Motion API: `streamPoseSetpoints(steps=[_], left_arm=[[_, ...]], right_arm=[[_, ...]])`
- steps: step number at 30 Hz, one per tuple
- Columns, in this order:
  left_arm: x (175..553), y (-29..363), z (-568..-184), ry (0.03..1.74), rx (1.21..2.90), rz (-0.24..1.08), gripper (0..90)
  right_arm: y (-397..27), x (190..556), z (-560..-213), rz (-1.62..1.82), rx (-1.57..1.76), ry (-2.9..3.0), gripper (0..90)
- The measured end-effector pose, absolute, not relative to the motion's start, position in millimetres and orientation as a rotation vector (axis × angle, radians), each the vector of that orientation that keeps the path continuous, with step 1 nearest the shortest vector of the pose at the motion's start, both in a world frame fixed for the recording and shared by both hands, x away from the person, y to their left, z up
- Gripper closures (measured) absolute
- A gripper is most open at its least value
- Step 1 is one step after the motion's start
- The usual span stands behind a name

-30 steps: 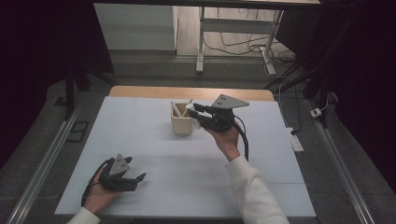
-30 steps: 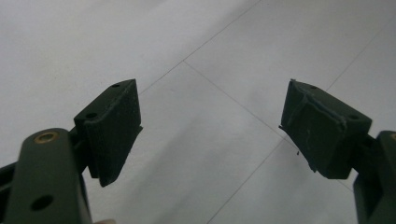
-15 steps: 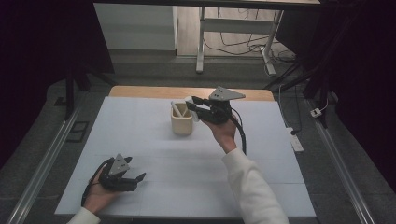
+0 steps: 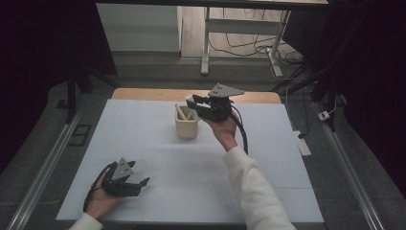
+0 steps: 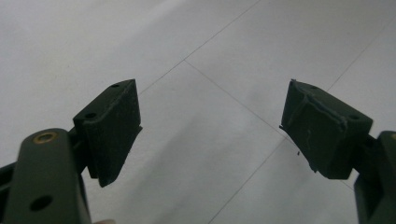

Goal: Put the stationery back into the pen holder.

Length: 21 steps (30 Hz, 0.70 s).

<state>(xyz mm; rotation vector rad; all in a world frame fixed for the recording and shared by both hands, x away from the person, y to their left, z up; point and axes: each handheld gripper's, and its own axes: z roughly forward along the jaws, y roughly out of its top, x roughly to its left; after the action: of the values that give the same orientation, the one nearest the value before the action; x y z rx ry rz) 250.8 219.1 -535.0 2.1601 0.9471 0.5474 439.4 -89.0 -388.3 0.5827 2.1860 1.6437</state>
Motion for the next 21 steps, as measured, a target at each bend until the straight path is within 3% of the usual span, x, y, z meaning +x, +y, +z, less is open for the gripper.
streamPoseSetpoints(steps=[21], left_arm=[[251.4,219.9,-535.2,0.947,2.163,0.547,19.8]], right_arm=[[-68.1,471.1,-406.6,1.627,0.651,2.189,66.3]])
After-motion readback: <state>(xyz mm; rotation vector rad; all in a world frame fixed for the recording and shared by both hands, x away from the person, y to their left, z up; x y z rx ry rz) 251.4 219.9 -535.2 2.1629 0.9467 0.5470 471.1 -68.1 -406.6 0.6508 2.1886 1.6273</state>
